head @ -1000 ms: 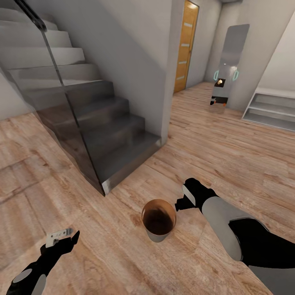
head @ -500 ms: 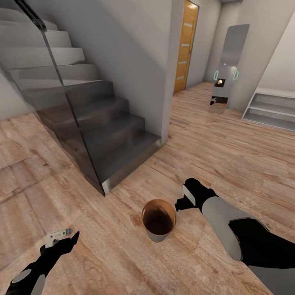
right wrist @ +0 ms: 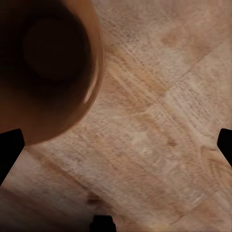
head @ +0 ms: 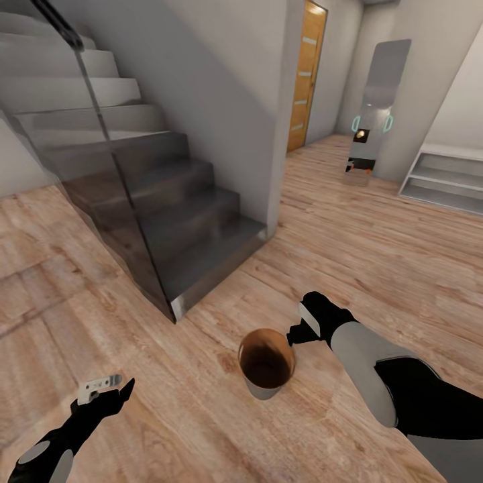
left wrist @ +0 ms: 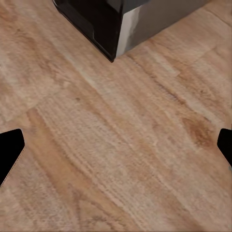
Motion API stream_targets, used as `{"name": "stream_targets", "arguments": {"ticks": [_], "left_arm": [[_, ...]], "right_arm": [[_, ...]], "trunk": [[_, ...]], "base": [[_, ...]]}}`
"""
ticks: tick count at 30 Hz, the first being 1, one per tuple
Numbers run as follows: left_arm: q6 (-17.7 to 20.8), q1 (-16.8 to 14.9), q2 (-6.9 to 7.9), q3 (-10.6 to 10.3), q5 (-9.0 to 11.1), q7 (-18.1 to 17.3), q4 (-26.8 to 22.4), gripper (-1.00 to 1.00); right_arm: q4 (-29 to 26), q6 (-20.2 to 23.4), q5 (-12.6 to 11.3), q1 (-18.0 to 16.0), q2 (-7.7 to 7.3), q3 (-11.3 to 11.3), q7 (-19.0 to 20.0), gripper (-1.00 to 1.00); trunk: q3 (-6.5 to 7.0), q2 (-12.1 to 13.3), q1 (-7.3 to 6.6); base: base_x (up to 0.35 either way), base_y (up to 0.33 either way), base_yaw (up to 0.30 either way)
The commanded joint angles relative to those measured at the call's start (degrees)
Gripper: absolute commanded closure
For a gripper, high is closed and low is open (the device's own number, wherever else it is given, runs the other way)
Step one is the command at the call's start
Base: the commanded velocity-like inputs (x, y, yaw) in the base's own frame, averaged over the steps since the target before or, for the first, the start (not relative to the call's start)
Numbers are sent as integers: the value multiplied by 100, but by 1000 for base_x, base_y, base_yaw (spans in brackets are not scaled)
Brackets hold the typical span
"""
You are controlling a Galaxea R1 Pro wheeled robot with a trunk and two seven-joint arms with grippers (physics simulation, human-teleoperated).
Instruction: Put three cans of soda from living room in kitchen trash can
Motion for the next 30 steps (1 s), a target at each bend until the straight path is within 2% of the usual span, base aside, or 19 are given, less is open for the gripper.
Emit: {"name": "stream_targets", "arguments": {"ticks": [1,23,30], "left_arm": [[-10,0,-5,-2,2,-9,-5,-100],[-52,0,-33,-33,9,-42,-21,-100],[-47,0,-29,-36,6,-42,-16,-100]], "right_arm": [[0,0,-1,0,0,0,0,-100],[0,0,3,5,8,19,-9,-100],[0,0,6,7,6,20,-9,-100]], "trunk": [[0,0,0],[0,0,0],[0,0,0]], "base": [[94,123,0],[20,22,0],[163,1,0]]}}
